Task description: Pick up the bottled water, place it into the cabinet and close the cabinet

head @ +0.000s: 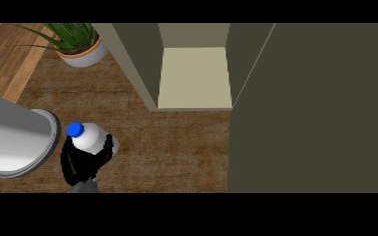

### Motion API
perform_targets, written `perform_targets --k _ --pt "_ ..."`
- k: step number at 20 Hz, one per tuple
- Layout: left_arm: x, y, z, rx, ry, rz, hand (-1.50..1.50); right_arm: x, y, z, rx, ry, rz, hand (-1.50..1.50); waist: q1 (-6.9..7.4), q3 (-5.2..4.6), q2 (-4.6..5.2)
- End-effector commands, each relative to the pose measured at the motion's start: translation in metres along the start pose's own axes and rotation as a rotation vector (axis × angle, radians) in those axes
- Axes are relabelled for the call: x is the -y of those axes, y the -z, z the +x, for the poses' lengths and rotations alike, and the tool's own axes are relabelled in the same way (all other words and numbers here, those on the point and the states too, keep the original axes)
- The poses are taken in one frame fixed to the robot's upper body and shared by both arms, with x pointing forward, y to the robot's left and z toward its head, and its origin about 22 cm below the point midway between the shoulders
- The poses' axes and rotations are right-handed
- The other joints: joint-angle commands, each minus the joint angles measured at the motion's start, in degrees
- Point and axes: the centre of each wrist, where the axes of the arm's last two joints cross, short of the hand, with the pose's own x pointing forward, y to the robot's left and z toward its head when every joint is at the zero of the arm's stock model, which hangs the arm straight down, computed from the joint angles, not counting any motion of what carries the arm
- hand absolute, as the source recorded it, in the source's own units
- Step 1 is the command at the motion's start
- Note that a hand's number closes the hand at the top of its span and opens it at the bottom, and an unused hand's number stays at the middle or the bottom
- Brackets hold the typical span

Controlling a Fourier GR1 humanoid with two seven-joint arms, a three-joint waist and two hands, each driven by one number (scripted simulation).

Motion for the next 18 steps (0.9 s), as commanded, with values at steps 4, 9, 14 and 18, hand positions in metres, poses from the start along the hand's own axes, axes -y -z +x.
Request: perform_targets --k 4,9,14,18 --pt "0.028 0.010 -0.003 -0.081 -0.051 -0.382 1.50 -0.013 0.018 0.029 0.105 0.005 0.038 -1.50 -0.35 -0.08 0.09" --pt "0.067 0.019 0.004 -0.079 -0.063 -0.442 1.50 -0.001 0.014 0.024 0.088 0.003 0.019 -1.50 0.32 0.06 -0.12" --pt "0.115 0.001 0.022 -0.093 -0.091 -0.540 1.50 0.002 0.012 0.023 0.073 -0.001 0.019 -1.50 0.64 0.09 -0.32" --pt "0.144 -0.002 0.048 -0.072 -0.089 -0.574 1.50 -0.008 0.010 0.022 0.085 0.004 0.015 -1.50 0.12 0.07 -0.45"
